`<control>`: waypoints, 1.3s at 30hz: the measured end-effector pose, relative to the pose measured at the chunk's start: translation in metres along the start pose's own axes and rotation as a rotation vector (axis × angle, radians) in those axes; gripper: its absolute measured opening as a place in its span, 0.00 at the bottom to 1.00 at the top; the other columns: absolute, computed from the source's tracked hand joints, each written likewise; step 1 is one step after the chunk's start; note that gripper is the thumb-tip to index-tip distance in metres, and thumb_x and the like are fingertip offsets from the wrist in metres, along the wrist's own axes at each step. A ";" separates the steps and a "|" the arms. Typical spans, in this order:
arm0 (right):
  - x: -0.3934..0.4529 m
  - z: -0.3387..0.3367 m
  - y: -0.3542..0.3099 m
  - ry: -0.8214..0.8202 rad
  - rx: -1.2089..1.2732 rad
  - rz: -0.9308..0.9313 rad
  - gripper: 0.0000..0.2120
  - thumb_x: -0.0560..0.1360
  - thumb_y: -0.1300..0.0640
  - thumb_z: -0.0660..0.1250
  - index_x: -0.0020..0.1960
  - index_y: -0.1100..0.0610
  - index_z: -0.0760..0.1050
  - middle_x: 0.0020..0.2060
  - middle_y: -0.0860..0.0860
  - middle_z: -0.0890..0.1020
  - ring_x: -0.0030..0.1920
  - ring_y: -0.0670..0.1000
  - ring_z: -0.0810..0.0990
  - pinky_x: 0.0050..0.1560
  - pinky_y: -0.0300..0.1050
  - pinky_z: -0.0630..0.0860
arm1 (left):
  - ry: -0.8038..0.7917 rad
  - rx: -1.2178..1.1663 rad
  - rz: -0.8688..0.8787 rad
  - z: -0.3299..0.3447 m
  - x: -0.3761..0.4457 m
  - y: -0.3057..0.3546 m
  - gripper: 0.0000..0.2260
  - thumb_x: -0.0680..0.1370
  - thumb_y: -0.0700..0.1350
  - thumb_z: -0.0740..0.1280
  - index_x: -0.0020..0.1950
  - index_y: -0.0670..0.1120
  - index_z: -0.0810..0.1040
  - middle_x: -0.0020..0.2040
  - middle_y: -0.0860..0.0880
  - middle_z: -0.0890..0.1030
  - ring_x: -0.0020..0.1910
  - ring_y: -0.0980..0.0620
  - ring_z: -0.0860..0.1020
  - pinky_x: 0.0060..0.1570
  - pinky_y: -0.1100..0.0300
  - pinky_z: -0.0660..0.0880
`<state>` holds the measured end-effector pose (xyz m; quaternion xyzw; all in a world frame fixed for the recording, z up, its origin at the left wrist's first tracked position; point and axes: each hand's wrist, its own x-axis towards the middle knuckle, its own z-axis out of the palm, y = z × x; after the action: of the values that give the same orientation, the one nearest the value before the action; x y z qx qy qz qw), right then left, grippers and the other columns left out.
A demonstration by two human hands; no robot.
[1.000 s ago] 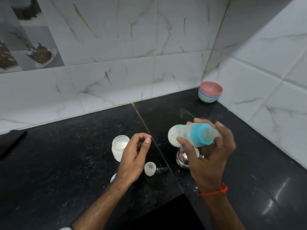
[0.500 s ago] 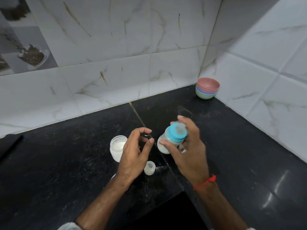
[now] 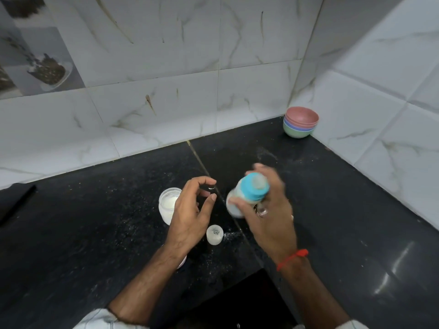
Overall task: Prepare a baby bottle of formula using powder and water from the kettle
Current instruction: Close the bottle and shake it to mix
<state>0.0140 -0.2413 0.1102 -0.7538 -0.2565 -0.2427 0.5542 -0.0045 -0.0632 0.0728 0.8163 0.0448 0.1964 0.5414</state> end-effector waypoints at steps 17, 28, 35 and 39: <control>-0.004 0.005 -0.002 -0.017 -0.010 -0.020 0.38 0.70 0.62 0.80 0.71 0.39 0.65 0.66 0.40 0.74 0.66 0.44 0.76 0.67 0.49 0.75 | 0.003 0.010 0.017 0.000 -0.004 0.005 0.15 0.81 0.40 0.70 0.62 0.57 0.77 0.55 0.55 0.82 0.52 0.54 0.81 0.44 0.62 0.77; 0.001 -0.003 -0.012 -0.043 0.017 0.066 0.40 0.70 0.59 0.80 0.71 0.34 0.64 0.67 0.44 0.77 0.67 0.48 0.78 0.66 0.50 0.78 | -0.007 -0.011 0.034 -0.002 -0.007 0.011 0.13 0.82 0.39 0.69 0.61 0.55 0.78 0.53 0.55 0.82 0.50 0.55 0.81 0.42 0.58 0.77; 0.013 -0.003 -0.007 -0.002 -0.011 0.045 0.38 0.70 0.60 0.80 0.72 0.43 0.63 0.68 0.36 0.73 0.67 0.52 0.78 0.67 0.55 0.78 | -0.014 -0.027 0.021 0.000 -0.006 0.016 0.13 0.82 0.39 0.69 0.61 0.57 0.78 0.51 0.54 0.81 0.48 0.56 0.80 0.43 0.57 0.78; 0.022 -0.012 -0.028 0.189 0.197 0.044 0.41 0.70 0.67 0.79 0.72 0.42 0.62 0.67 0.47 0.77 0.64 0.55 0.80 0.62 0.59 0.80 | -0.008 -0.031 0.037 -0.002 -0.006 0.018 0.13 0.82 0.39 0.69 0.61 0.56 0.78 0.52 0.53 0.82 0.49 0.55 0.81 0.43 0.59 0.78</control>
<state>0.0112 -0.2428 0.1473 -0.6751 -0.2089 -0.2741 0.6523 -0.0130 -0.0705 0.0882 0.8093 0.0244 0.2038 0.5504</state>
